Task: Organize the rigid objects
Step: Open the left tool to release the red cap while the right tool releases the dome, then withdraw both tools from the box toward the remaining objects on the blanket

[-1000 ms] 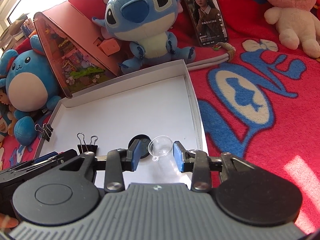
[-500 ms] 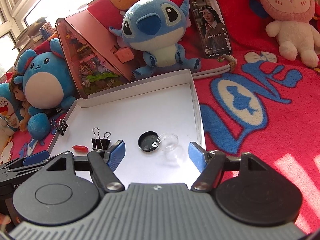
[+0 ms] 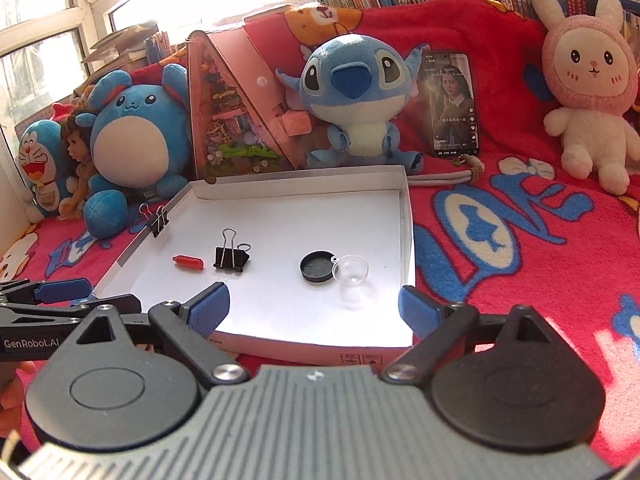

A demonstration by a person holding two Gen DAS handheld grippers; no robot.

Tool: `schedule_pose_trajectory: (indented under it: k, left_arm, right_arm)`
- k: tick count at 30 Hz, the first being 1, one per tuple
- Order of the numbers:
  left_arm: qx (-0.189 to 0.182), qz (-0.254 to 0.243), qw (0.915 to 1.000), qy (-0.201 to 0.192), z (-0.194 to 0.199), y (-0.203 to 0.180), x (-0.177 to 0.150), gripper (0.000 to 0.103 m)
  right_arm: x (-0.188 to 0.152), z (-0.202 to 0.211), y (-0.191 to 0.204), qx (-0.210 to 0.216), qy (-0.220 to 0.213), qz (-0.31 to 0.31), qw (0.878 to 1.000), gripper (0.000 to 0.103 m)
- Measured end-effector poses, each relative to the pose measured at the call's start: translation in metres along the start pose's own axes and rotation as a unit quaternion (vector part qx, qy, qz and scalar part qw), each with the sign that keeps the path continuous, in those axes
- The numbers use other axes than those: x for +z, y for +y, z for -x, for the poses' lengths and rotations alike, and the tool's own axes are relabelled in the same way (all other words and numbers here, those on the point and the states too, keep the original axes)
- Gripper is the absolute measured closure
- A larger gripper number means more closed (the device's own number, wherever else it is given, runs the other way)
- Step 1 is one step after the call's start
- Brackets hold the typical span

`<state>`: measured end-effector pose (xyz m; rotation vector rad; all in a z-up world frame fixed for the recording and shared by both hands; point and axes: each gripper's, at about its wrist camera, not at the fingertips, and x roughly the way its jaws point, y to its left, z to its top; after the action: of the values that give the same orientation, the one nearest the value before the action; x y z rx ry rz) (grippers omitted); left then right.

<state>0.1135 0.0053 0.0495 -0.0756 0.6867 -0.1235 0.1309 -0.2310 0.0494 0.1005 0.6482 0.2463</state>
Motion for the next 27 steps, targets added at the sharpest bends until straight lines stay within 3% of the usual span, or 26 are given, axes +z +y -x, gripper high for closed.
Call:
schedule_pose_trajectory:
  k: [10, 27]
  left_arm:
    - [-0.004, 0.003, 1.0000, -0.004, 0.015, 0.004, -0.017, 0.015]
    - [-0.001, -0.032, 0.9989, -0.034, 0.035, -0.001, -0.047, 0.014]
  right_arm:
    - [-0.021, 0.021, 0.020, -0.003, -0.033, 0.063, 0.997, 0.000]
    - [-0.057, 0.041, 0.019, -0.015, -0.053, 0.076, 0.996, 0.000]
